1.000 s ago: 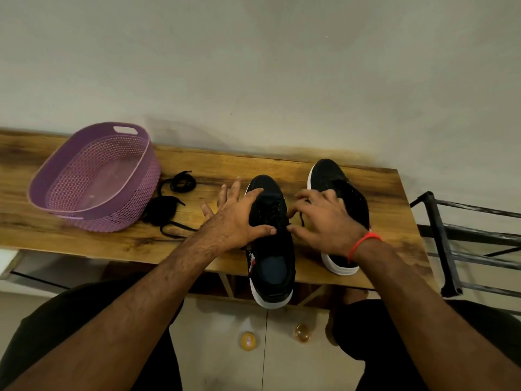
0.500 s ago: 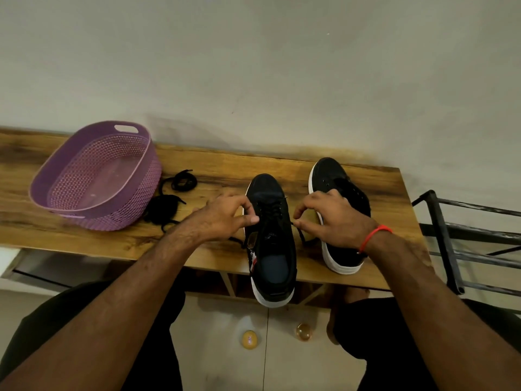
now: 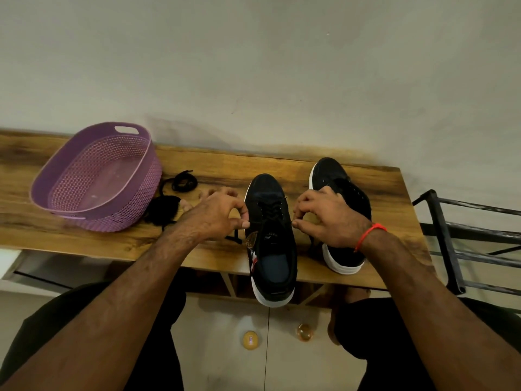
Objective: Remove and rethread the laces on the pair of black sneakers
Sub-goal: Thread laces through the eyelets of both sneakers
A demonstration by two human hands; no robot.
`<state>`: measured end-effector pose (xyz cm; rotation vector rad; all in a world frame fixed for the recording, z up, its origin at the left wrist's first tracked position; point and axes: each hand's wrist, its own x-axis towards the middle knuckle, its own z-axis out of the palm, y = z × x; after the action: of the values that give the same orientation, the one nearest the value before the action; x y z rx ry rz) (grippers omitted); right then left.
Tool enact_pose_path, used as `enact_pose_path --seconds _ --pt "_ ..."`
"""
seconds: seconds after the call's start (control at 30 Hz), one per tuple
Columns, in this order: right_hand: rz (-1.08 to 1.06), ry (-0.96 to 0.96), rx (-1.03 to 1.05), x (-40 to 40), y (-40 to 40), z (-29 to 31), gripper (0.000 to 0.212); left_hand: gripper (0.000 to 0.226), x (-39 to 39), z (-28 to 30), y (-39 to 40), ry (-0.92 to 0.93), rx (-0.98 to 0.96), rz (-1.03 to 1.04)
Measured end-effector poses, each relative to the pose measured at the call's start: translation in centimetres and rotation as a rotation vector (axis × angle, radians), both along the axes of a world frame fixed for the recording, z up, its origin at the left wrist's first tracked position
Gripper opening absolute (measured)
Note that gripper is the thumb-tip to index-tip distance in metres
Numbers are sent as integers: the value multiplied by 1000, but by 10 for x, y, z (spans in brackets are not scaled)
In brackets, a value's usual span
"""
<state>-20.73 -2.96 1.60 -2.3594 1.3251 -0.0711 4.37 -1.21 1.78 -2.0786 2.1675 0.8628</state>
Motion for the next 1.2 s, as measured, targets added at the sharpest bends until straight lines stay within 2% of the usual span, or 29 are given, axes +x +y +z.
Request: enact_pose_path --seconds 0.17,0.3,0.33,0.43,0.57,0.77,0.87,0.97,1.07,1.2 --pt "-25 -17 58 4 2 -5 13 10 -3 -5 1 49 14 -9" --pt "-115 -204 246 4 1 -2 8 3 2 4 0 389 124 44" --pt "-131 -247 282 4 1 1 6 6 3 8 0 454 128 69" --pt "-187 -467 359 6 1 12 11 17 2 22 2 590 102 91" --pt "-294 -795 431 8 8 40 14 16 2 42 10 781 36 130" --pt "-362 -1109 519 17 20 104 31 46 -1 114 24 1036 12 216" --pt "-304 -1123 510 18 27 143 29 50 -3 159 31 1101 31 226" --pt "-275 -1113 425 18 35 177 26 41 -6 202 39 1189 32 216" --pt "-269 -1114 319 19 45 210 28 35 -10 240 47 1240 0 189" --pt "-317 -1073 123 23 57 246 19 34 -16 275 52 1238 -48 156"
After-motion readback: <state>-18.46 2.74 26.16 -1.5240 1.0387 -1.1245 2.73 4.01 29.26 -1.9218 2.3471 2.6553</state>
